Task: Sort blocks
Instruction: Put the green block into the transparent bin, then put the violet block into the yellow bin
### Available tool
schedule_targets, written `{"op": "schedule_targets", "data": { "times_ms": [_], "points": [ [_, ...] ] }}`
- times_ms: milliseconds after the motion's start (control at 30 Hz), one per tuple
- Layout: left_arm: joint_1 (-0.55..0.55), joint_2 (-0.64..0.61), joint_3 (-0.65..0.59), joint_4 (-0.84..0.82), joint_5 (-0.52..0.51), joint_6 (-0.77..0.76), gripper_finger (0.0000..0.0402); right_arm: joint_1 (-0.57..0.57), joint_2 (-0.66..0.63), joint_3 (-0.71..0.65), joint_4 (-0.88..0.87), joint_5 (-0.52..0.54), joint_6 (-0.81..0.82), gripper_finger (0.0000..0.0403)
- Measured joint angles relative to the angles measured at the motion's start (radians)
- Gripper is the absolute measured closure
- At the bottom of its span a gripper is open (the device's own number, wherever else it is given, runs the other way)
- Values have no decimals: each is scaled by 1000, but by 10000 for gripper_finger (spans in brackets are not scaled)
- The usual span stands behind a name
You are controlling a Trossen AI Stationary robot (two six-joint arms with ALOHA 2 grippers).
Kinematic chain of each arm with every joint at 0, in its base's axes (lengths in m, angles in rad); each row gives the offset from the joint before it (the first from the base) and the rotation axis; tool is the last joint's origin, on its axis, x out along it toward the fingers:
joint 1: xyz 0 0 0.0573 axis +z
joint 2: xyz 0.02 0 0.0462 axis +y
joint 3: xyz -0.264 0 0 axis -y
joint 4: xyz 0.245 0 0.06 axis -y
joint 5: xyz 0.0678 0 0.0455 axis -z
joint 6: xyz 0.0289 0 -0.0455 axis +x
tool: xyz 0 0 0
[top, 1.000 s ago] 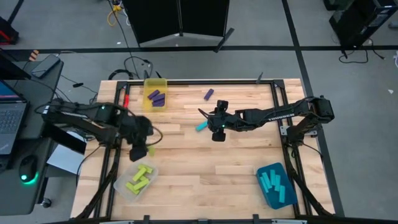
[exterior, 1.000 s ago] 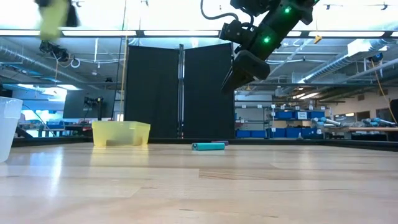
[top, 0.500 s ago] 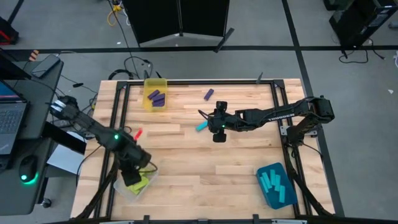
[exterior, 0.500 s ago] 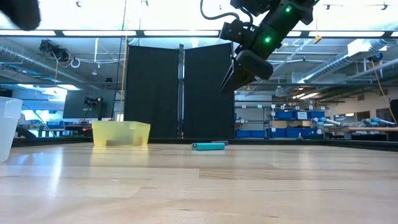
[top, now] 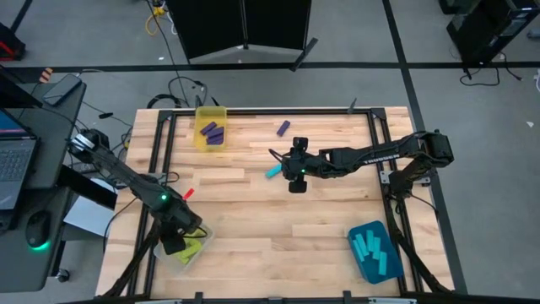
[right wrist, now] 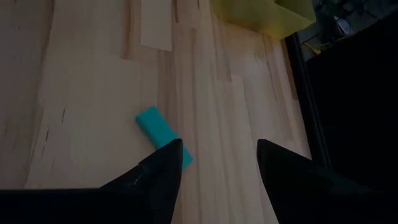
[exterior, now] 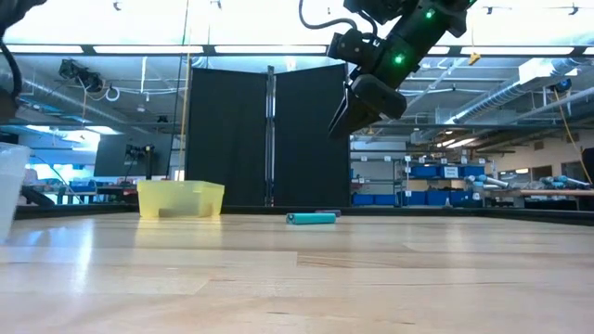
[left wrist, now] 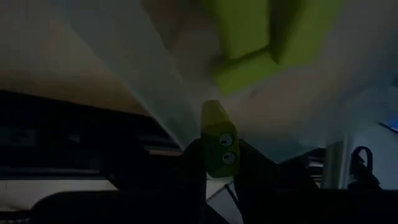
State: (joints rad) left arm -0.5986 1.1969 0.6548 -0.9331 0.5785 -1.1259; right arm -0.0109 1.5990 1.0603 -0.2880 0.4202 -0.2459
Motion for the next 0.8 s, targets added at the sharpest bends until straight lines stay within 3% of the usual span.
{"op": "schedule_targets", "data": {
  "times_ms": [267, 567, 800],
  "points": [
    [5, 0, -33, 24, 38, 0, 342, 0, 0, 0, 3, 0, 0, 186],
    [5, 0, -30, 33, 39, -7, 240, 0, 0, 0, 2, 0, -10, 185],
    [5, 0, -29, 33, 19, 7, 237, 0, 0, 0, 1, 0, -24, 184]
  ]
}}
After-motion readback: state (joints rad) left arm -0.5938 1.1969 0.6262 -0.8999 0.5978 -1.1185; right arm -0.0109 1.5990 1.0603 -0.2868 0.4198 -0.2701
